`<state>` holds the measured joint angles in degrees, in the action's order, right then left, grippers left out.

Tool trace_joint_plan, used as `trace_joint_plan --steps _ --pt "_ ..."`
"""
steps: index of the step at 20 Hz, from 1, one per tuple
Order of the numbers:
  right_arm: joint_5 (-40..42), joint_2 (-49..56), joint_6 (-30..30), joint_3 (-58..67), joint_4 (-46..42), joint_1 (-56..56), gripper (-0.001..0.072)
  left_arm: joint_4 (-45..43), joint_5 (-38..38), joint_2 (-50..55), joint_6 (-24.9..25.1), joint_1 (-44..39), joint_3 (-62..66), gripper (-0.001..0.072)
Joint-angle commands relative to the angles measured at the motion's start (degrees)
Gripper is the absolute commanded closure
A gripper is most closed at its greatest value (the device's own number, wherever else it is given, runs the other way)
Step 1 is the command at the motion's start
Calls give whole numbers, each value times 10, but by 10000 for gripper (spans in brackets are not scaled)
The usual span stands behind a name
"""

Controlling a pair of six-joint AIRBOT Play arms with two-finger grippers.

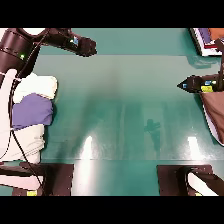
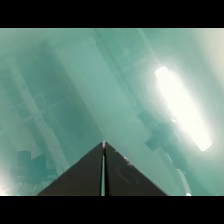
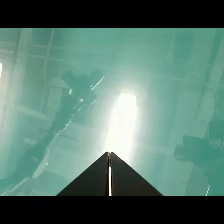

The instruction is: Fold the shirts.

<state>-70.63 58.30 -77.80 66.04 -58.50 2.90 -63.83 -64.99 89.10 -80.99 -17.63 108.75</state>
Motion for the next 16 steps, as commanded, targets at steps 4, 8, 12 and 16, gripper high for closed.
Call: trace_joint_plan --steps 4,8,12,16 --pt "0 0 0 0 0 1 693 0 0 0 0 0 0 678" --pt "0 0 0 0 0 1 693 0 0 0 0 0 0 678" --pt "0 0 0 0 0 1 693 0 1 0 0 0 0 679" --pt "0 0 0 0 0 1 693 -69 36 0 31 7 0 279"
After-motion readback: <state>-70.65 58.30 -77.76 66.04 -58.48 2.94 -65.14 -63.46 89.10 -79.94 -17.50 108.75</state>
